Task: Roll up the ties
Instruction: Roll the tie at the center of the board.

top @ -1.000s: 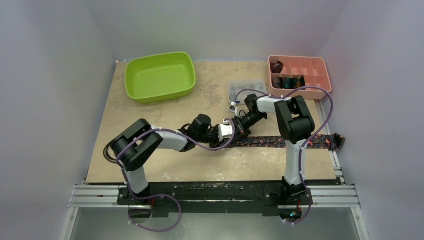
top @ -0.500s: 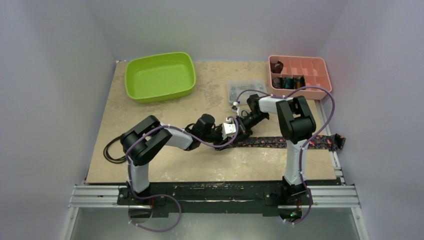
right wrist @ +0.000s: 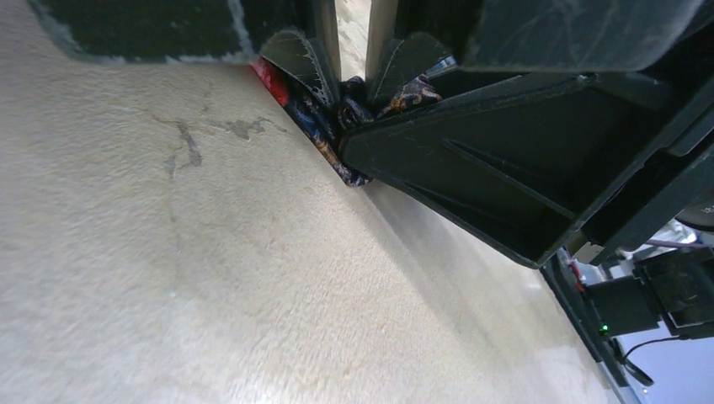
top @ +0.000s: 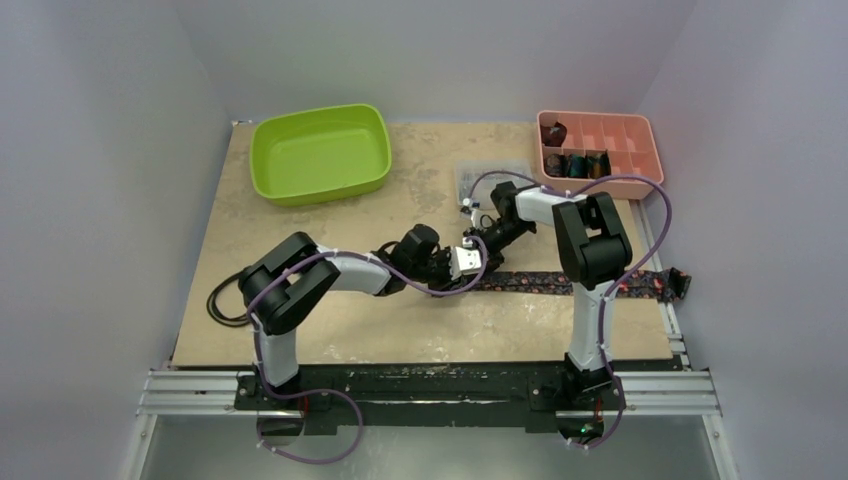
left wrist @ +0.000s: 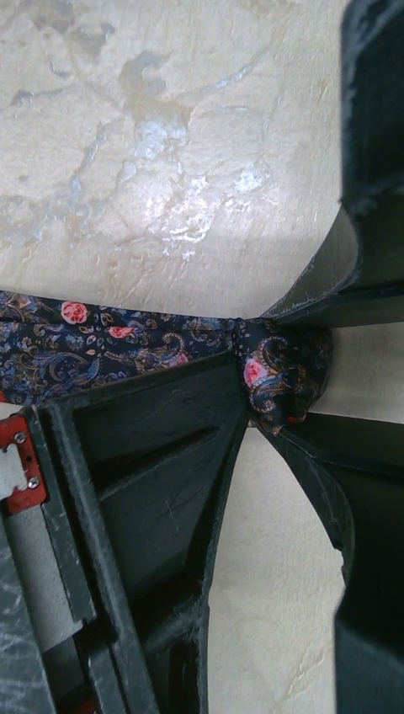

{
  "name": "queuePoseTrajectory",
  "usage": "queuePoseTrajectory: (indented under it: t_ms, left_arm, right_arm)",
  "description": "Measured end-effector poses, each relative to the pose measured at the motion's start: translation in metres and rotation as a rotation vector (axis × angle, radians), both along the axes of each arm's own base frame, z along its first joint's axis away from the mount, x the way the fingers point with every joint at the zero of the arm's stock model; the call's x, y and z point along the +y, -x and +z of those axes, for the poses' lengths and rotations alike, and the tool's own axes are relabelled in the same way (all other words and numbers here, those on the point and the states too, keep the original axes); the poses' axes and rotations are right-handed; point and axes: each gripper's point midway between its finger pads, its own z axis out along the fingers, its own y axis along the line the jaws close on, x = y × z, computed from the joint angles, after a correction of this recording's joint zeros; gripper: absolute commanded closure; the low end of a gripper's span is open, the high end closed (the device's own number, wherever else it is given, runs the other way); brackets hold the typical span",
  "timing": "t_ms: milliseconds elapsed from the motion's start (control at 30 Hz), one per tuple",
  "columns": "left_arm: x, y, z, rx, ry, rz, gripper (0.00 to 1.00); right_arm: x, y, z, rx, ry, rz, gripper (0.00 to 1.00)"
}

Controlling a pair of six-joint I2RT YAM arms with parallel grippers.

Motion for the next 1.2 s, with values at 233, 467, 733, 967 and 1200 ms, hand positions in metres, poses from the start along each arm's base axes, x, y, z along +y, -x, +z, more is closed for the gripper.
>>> queuePoseTrajectory:
  t_ms: [233, 467, 733, 967, 1200]
  left_arm:
    - [0.004, -0.005, 0.000, -0.013, -0.061, -0.009, 0.77]
    - [0.007, -0.005, 0.000, -0.003, -0.107, -0.026, 0.77]
    - [0.008, -0.005, -0.001, 0.008, -0.140, -0.041, 0.76]
    - [0.008, -0.006, -0.001, 0.016, -0.152, -0.044, 0.74]
    - [0.008, -0.005, -0.001, 0.019, -0.153, -0.045, 0.56]
  right_arm:
    - [-0.011, -0.017, 0.007, -0.057, 0.005, 0.000, 0.67]
    - [-0.016, -0.021, 0.018, -0.068, -0.025, -0.018, 0.58]
    - [-0.003, -0.019, 0.031, -0.045, -0.101, -0.029, 0.53]
    - [0.011, -0.009, 0.031, -0.032, -0.118, 0.004, 0.80]
    - [0.008, -0.007, 0.025, -0.035, -0.108, 0.024, 1.00]
